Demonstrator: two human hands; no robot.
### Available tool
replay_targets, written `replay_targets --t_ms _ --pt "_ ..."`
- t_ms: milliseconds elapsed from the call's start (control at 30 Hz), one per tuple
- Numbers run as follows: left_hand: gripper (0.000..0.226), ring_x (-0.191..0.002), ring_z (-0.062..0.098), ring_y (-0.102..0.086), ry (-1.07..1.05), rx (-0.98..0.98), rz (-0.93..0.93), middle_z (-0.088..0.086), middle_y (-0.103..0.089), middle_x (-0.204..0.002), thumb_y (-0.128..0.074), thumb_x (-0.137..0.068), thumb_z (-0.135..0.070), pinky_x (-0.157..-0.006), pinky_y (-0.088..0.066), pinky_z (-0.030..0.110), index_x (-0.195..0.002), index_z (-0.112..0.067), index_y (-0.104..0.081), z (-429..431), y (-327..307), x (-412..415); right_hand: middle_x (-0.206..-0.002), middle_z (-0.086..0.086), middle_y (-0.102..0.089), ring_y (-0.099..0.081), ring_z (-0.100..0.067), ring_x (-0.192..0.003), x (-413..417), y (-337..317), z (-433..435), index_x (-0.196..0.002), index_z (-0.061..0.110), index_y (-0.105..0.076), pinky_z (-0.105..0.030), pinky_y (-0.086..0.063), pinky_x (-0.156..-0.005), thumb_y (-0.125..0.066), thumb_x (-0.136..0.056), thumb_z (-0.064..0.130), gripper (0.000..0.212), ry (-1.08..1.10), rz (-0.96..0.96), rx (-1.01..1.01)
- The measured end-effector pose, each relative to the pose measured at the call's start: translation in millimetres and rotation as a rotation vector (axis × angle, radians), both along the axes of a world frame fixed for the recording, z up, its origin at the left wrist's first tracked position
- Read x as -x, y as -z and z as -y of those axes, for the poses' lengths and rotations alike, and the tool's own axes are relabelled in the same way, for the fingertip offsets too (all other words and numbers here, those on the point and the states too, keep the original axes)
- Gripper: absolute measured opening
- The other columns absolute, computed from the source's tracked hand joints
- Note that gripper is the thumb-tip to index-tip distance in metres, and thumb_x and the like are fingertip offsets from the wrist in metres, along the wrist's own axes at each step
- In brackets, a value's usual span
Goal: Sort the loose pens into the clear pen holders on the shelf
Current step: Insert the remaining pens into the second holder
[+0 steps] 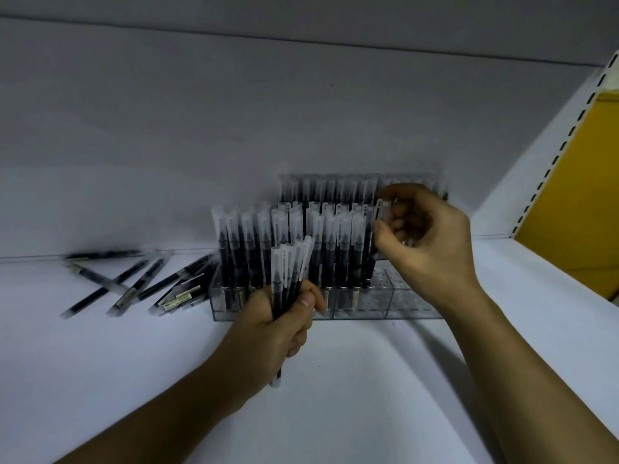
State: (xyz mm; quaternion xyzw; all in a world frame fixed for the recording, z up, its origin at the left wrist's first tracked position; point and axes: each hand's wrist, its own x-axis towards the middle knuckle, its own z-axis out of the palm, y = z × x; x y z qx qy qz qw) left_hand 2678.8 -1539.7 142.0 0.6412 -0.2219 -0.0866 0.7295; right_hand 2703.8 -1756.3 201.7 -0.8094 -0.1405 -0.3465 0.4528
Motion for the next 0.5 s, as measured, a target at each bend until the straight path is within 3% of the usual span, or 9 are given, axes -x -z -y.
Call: replay_targets --t_ms 167,333,500 --pt "0.022 -0.048 0.011 -0.03 -0.009 -0.018 -0.011 -0.006 -0.037 -0.055 -0.049 -0.09 -0.026 -0.05 -0.018 0.037 -0.077 -0.025 -0.067 0.2 -1.9 0.7 -0.078 0.009 -0.064 -0.062 -0.007 -0.069 -0.9 2.2 -1.5 -0.112 0.025 -0.067 -0.018 -0.053 -0.065 -0.074 -0.084 0.004 0.036 -0.023 -0.037 0.033" --pt "0.019 -0.049 0.01 -0.031 0.006 -0.01 -0.057 -0.005 -0.037 -0.055 -0.052 -0.087 -0.019 -0.048 -0.023 0.028 -0.077 -0.021 -0.067 -0.3 -5.1 2.1 -0.08 0.013 -0.063 -0.064 -0.011 -0.07 -1.7 4.9 1.0 -0.121 0.026 -0.065 -0.018 -0.052 -0.064 -0.074 -0.084 0.01 0.041 -0.023 -0.084 0.121" --pt "0.021 -0.049 0.01 -0.032 0.054 0.048 -0.157 -0.003 -0.038 -0.055 -0.051 -0.077 -0.007 -0.048 -0.025 0.024 -0.076 -0.017 -0.07 1.0 -10.1 3.7 -0.066 0.009 -0.051 -0.048 -0.01 -0.056 2.7 2.0 -5.3 -0.103 0.019 -0.069 -0.019 -0.04 -0.057 -0.064 -0.083 0.013 0.021 0.01 0.116 0.057"
